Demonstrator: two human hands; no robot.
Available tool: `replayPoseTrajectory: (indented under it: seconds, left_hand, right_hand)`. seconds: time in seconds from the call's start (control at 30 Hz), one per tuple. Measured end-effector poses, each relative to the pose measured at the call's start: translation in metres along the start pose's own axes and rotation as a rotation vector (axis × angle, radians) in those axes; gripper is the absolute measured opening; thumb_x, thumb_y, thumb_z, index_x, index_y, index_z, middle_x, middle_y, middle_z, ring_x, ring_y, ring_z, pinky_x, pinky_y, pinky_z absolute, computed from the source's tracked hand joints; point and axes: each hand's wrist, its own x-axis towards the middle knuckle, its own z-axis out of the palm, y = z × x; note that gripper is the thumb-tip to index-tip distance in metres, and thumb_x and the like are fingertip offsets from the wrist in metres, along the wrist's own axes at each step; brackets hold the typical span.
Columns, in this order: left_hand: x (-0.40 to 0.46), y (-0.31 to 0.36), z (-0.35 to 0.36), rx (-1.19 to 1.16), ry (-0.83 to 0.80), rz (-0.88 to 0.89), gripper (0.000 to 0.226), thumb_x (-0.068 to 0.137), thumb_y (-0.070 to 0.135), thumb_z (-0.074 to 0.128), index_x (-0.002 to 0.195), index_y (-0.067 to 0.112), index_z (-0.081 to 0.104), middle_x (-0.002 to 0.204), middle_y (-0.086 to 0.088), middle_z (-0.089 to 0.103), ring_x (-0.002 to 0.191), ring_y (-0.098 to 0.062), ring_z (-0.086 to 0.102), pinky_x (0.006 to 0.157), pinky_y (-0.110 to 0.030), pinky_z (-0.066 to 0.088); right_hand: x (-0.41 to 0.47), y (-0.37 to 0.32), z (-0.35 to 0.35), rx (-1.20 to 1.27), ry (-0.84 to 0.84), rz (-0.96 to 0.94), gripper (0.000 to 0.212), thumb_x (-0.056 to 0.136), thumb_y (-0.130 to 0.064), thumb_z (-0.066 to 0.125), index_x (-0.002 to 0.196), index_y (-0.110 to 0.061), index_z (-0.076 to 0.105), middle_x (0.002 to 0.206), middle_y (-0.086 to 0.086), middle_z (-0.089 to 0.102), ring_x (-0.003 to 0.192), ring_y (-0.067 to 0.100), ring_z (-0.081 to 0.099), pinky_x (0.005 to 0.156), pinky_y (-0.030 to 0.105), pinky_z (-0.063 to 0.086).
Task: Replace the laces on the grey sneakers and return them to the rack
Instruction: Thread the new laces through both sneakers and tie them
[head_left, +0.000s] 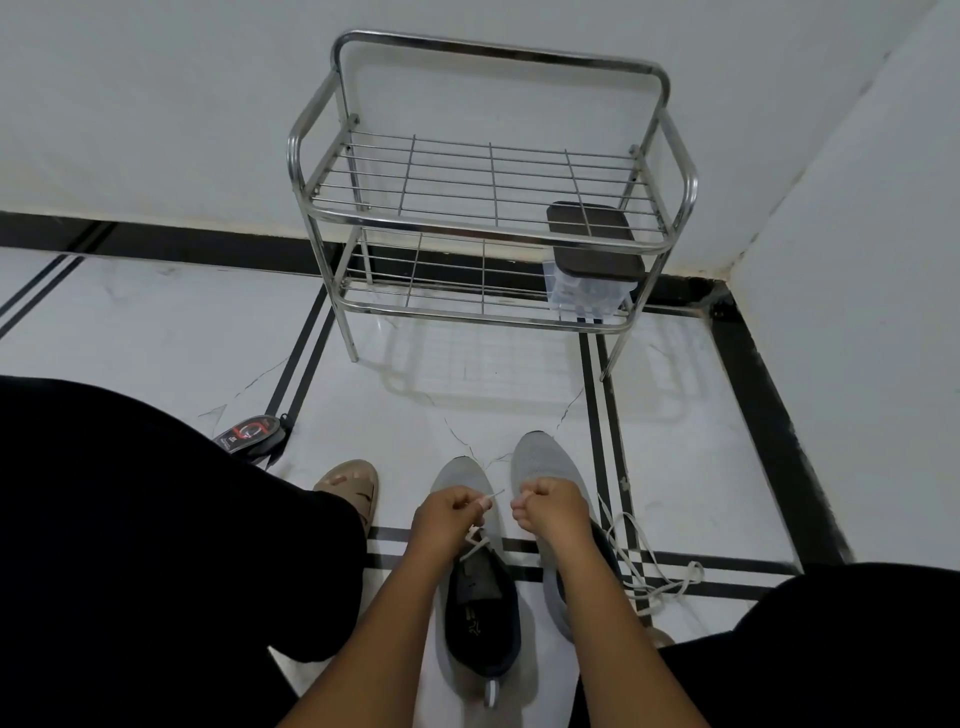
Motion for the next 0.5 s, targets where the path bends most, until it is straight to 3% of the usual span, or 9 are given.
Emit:
replayPoseTrajectory:
  seconds: [0.1, 0.17, 0.27, 0.5]
  left_hand:
    - [-0.003, -0.005, -0.001, 0.261, 0.024, -0.066, 0.009, 0.089, 0.033, 0.064, 0.082, 0.029, 0.067, 0.076, 0.011, 0.068, 0.086, -0.013, 0.066, 0.078, -0.027, 0.049]
    - [-0.007, -0.010, 0.002, 0.489, 0.033, -0.083, 0.013, 0.089, 0.038, 0.060, 0.085, 0.030, 0.069, 0.089, 0.014, 0.067, 0.099, -0.014, 0.063, 0.090, -0.030, 0.047]
    - [-0.012, -0.018, 0.010, 0.693, 0.060, -0.117, 0.018, 0.087, 0.037, 0.057, 0.092, 0.032, 0.073, 0.108, 0.006, 0.067, 0.112, -0.021, 0.057, 0.102, -0.040, 0.041]
    - [-0.010, -0.032, 0.018, 0.718, 0.117, -0.208, 0.024, 0.087, 0.034, 0.054, 0.097, 0.030, 0.075, 0.114, 0.001, 0.063, 0.116, -0.023, 0.053, 0.102, -0.040, 0.042]
  right_hand:
    - [-0.002, 0.020, 0.004, -0.357, -0.192, 0.005, 0.014, 0.084, -0.010, 0.064, 0.096, -0.005, 0.068, 0.086, 0.009, 0.066, 0.079, 0.021, 0.061, 0.077, 0.034, 0.052]
    - [-0.007, 0.039, 0.014, -0.526, -0.331, 0.007, 0.022, 0.083, -0.021, 0.070, 0.102, -0.011, 0.070, 0.097, 0.007, 0.070, 0.086, 0.019, 0.063, 0.078, 0.026, 0.049]
    - [-0.008, 0.061, 0.023, -0.517, -0.247, -0.042, 0.021, 0.087, -0.015, 0.061, 0.105, -0.013, 0.071, 0.108, 0.009, 0.071, 0.103, 0.024, 0.064, 0.083, 0.023, 0.047]
    - [0.005, 0.072, 0.027, -0.389, -0.240, -0.007, 0.026, 0.087, -0.009, 0.057, 0.110, -0.007, 0.071, 0.105, 0.015, 0.071, 0.101, 0.032, 0.066, 0.090, 0.041, 0.055]
